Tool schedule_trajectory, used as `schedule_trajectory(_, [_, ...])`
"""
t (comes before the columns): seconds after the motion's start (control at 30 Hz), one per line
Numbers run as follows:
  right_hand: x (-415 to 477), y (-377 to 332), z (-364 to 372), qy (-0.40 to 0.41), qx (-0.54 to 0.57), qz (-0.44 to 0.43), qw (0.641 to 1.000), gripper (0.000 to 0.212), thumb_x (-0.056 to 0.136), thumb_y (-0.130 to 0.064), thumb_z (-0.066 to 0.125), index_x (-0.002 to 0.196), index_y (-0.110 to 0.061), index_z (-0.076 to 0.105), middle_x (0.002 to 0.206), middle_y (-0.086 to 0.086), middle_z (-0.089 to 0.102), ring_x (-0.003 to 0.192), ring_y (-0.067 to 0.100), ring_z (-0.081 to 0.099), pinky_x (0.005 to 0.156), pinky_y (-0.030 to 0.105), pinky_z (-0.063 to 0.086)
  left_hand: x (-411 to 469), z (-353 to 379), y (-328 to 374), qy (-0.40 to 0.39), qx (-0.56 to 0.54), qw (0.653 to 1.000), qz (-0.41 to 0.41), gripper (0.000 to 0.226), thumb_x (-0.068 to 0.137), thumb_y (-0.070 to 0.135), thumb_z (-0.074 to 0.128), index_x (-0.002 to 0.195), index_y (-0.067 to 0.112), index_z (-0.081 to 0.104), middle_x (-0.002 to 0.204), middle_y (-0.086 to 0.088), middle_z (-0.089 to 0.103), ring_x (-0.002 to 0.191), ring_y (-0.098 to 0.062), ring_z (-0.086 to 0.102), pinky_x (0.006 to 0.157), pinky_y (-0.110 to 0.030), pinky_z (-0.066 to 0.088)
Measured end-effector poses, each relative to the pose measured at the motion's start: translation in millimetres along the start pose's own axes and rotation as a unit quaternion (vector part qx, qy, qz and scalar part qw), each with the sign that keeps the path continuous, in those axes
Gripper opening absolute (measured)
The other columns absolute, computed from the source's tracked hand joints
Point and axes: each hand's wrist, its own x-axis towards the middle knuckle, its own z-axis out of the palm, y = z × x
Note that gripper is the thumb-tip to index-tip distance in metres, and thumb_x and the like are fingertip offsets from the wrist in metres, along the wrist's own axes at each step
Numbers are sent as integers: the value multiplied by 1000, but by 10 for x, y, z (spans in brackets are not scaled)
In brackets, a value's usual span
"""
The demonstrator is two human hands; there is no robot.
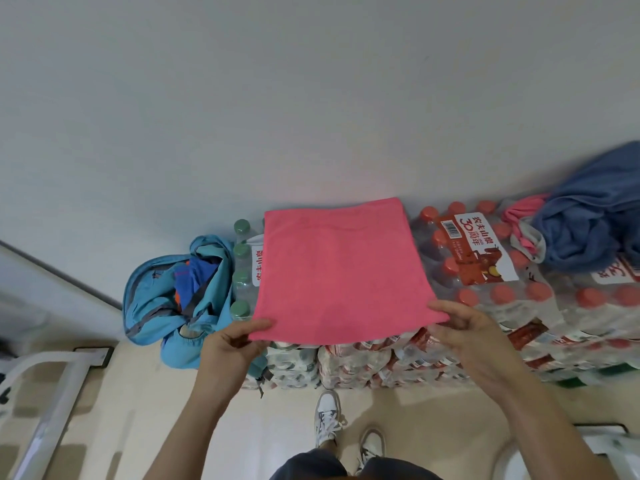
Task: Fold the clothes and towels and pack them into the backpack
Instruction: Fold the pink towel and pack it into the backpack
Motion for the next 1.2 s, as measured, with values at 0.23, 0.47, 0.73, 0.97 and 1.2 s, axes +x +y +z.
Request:
schedule_trajectory(0.23, [102, -57, -143, 39, -458, -209, 863, 26, 81, 0, 70, 97, -19, 75, 78, -4, 57, 66, 6, 55, 62, 8, 42, 149, -91, 80, 38, 129, 988, 80, 20, 78, 2, 72, 82, 22, 75, 75, -15, 47, 57, -2, 40, 56, -10, 37])
schedule_trajectory(0.47, [147, -236, -280, -70, -555, -203, 804, 26, 84, -4, 68, 97, -26, 74, 113, -21, 51, 110, 2, 35, 92, 3, 25, 217, -307, 165, -53, 292, 948, 119, 21, 72, 9, 79, 76, 30, 75, 82, 5, 54, 80, -3, 47, 68, -7, 35])
schedule_trajectory(0.73, [287, -297, -62, -91, -90, -96, 987, 26, 69, -36, 79, 89, -20, 76, 113, -8, 70, 106, 14, 65, 85, 28, 55, 485, -341, 337, -180, 45, 982, 23, 14, 61, 13, 73, 65, 2, 66, 85, -4, 71, 86, -16, 65, 81, -28, 46])
schedule_trajectory(0.97, [604, -353, 316, 95, -223, -179, 953, 12, 96, -13, 52, 95, -21, 61, 87, -4, 64, 76, 16, 63, 59, 31, 56, 839, -55, 377, -26, 92, 994, 60, 12, 90, 32, 55, 83, 23, 58, 76, -5, 54, 67, -14, 49, 58, -29, 45])
schedule_trajectory(1.2, [1183, -718, 608, 158, -385, -212, 885, 10, 97, -18, 48, 94, -12, 55, 83, 1, 57, 79, 19, 52, 64, 29, 36, 1396, 167, 596, 73, 244, 954, 158, 6, 97, 20, 49, 94, 17, 54, 75, 6, 58, 66, -2, 51, 59, -18, 37])
